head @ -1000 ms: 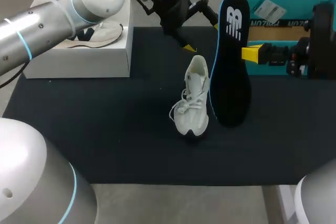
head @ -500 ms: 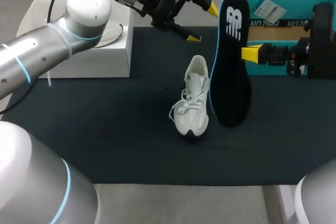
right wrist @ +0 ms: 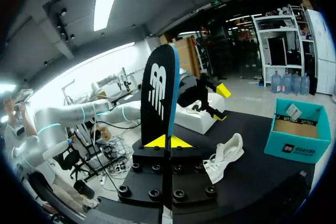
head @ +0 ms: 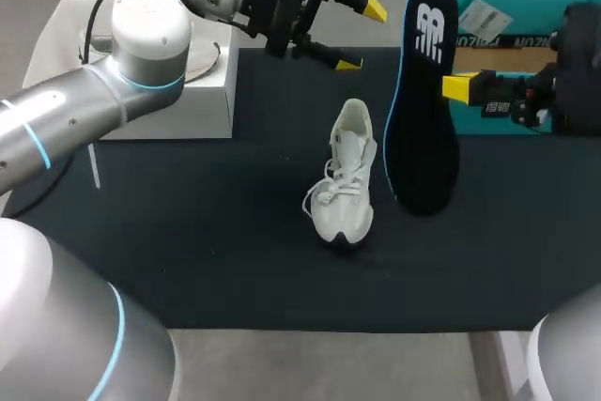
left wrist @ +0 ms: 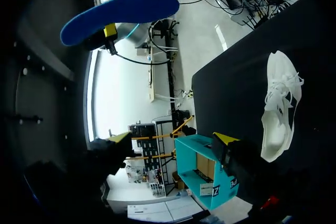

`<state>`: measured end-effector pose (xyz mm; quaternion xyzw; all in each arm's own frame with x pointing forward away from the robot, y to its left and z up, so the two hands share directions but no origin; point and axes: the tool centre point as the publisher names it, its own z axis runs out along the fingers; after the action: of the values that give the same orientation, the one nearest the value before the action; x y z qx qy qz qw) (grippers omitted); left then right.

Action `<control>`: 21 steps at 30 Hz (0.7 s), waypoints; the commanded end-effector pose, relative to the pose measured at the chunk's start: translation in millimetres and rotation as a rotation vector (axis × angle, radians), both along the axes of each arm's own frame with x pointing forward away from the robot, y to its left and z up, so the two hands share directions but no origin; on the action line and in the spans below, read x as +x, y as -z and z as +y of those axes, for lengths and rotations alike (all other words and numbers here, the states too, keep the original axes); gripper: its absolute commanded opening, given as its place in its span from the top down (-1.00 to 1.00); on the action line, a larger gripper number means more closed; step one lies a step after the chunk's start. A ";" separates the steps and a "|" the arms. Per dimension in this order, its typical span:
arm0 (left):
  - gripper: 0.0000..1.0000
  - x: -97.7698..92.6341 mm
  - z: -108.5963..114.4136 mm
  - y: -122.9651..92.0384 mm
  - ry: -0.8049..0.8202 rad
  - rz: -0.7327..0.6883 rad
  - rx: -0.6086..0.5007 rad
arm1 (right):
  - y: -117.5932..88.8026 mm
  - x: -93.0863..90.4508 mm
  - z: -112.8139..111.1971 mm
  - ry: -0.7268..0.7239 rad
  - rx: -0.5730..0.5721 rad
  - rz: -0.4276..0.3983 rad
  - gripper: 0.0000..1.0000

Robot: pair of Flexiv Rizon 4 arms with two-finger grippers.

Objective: Take the shoe out of the shoebox, open the shoe tongue, remove and reinsert the insole, then place the shoe into the shoebox

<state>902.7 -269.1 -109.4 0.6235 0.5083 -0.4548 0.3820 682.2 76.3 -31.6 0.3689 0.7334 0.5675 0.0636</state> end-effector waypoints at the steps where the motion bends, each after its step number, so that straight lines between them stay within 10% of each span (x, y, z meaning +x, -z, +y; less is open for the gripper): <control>1: -1.00 0.4 -0.6 6.0 -0.007 0.000 -0.020 | 1.9 23.6 -11.8 0.094 -0.017 0.075 1.00; 21: -1.00 -21.6 14.1 8.5 -0.010 -0.100 -0.217 | 5.4 122.7 -63.6 0.153 0.273 0.490 1.00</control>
<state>887.9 -259.4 -114.4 0.6069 0.4450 -0.4700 0.4612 767.4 4.7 -39.8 0.5598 0.5981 0.5645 -0.1017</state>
